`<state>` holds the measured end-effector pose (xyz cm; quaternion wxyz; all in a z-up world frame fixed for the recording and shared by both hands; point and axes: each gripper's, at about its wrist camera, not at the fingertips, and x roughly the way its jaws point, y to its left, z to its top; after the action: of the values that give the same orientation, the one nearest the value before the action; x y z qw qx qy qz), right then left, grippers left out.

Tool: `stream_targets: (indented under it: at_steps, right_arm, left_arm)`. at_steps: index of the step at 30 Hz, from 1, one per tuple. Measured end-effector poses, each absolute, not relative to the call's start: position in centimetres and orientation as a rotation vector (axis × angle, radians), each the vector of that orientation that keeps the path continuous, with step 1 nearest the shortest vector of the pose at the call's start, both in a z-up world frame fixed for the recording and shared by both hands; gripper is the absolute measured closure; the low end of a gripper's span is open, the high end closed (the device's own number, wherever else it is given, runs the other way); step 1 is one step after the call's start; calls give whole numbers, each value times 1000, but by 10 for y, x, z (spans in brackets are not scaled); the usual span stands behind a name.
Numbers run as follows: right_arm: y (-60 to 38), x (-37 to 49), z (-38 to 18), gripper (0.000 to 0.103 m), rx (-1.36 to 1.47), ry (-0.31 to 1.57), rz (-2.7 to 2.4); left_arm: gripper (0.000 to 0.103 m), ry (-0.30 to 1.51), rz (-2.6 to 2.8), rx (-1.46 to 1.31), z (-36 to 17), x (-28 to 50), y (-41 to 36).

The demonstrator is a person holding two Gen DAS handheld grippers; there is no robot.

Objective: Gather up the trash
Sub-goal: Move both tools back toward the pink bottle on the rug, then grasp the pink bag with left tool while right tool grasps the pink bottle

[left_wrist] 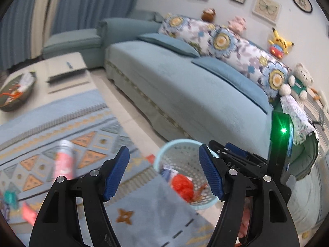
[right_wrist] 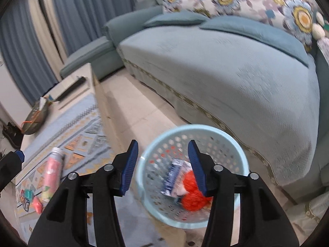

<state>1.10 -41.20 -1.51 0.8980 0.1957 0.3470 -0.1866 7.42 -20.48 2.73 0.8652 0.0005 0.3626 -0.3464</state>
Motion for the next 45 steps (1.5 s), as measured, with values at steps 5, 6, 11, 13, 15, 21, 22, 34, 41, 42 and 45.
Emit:
stream_targets:
  at_steps: [5, 6, 11, 13, 15, 21, 22, 34, 41, 42, 45]
  right_arm:
    - [-361, 28, 4, 54, 359, 672, -281]
    - [-350, 33, 5, 54, 345, 669, -255]
    - [-283, 58, 7, 54, 225, 673, -183]
    - [-258, 66, 5, 53, 189, 686, -156]
    - [-233, 75, 0, 49, 176, 700, -105]
    - [-173, 104, -21, 35, 135, 772, -13]
    - [-167, 107, -26, 34, 133, 784, -8]
    - [-153, 152, -106, 32, 357, 1066, 45]
    - [-140, 157, -117, 32, 302, 1084, 41]
    - [-140, 158, -119, 33, 296, 1089, 38]
    - [-139, 159, -126, 46, 304, 1113, 44]
  left_arm:
    - [35, 697, -588, -17, 35, 74, -142]
    - [35, 684, -550, -15, 35, 74, -124]
    - [28, 676, -395, -25, 24, 77, -51]
    - [26, 716, -350, -70, 10, 81, -17]
    - [26, 745, -315, -87, -5, 83, 6]
    - [26, 841, -294, -83, -53, 81, 47]
    - [26, 853, -298, -74, -60, 78, 49]
    - [26, 953, -275, 5, -121, 114, 47]
    - [28, 959, -278, 62, -134, 121, 31]
    - [29, 955, -271, 81, -135, 120, 28]
    - [34, 944, -257, 123, -135, 118, 23]
